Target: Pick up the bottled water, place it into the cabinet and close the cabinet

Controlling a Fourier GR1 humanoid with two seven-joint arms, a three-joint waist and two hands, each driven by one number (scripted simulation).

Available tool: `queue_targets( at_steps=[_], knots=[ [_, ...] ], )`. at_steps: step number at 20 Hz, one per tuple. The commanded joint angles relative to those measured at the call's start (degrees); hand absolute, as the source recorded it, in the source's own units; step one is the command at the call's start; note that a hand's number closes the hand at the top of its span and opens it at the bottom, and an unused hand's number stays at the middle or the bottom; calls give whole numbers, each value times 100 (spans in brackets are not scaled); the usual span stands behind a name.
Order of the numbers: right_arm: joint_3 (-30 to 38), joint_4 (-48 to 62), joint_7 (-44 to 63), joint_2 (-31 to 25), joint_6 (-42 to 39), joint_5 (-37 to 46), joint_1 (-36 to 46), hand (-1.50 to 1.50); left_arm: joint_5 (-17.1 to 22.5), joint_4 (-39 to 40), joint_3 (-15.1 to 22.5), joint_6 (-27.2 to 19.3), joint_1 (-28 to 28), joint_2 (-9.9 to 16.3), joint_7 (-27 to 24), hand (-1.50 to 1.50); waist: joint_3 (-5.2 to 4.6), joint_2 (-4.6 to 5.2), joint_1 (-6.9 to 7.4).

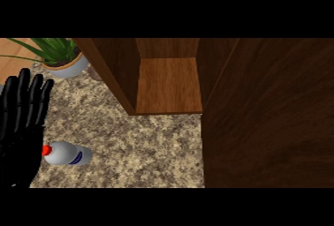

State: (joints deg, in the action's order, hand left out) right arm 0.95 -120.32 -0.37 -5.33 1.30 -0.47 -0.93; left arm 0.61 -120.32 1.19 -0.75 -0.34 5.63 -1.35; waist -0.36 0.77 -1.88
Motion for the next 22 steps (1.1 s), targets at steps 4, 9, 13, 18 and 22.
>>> queue_targets(
  at_steps=[4, 9, 13, 18, 22],
  knots=[
    [147, -836, 219, -119, -229, -345, -450, -150, 143, -325, -735, -91, 501, 157, -88, -150, 35, -96, 189],
    [-792, -1054, 1191, 232, -319, -614, -1216, -150, 731, -446, -800, -270, 1352, -259, 791, -150, 32, -115, 220],
    [-1030, -1687, 1317, 233, -416, -688, -1855, -150, 933, -1416, -867, -149, 2053, -228, 1185, -150, 37, -106, 211],
    [-1086, -2193, 1682, 174, -399, -680, -2081, -150, 241, -1902, -104, -614, 2152, -547, 1709, -150, 38, -90, 187],
    [-1673, -2587, 1396, 389, -368, -300, -2801, -150, 567, -1856, -617, -120, 2935, -554, 1151, -150, 33, -105, 197]
  ],
)
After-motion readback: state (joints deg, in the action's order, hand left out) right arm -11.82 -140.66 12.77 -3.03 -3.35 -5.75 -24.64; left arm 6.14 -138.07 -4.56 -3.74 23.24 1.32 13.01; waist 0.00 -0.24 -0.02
